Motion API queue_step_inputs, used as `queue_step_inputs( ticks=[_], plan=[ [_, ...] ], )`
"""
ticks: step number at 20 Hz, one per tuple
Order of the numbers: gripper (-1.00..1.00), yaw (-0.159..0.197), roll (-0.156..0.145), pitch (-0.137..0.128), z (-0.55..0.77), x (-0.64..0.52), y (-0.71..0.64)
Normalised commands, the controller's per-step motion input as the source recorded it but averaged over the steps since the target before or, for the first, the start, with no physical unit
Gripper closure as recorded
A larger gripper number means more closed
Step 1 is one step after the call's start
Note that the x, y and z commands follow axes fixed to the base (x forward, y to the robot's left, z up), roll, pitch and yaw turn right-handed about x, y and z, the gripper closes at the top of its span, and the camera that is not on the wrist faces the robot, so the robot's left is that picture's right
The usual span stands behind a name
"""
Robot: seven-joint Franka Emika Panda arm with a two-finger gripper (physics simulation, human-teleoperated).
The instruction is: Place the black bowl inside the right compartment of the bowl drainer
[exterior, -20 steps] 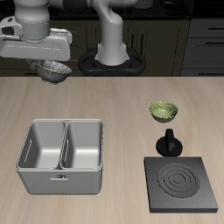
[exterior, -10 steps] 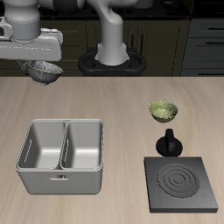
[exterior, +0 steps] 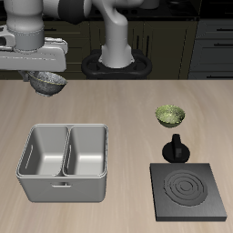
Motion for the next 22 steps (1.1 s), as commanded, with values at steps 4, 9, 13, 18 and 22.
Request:
queue_step_inputs(
  ticks=[4, 9, 13, 18, 22],
  plan=[
    [1.0, -0.019, -0.032, 0.029, -0.12, 0.37, -0.12],
    [1.0, -0.019, 0.018, 0.007, -0.08, 0.27, 0.11],
    [1.0, -0.015, 0.026, 0.013, -0.1, 0.37, 0.26],
    [1.0, -0.002, 0.036, 0.002, -0.05, 0.25, 0.29],
    [1.0, -0.014, 0.046, -0.001, -0.01, 0.22, 0.22]
  ],
)
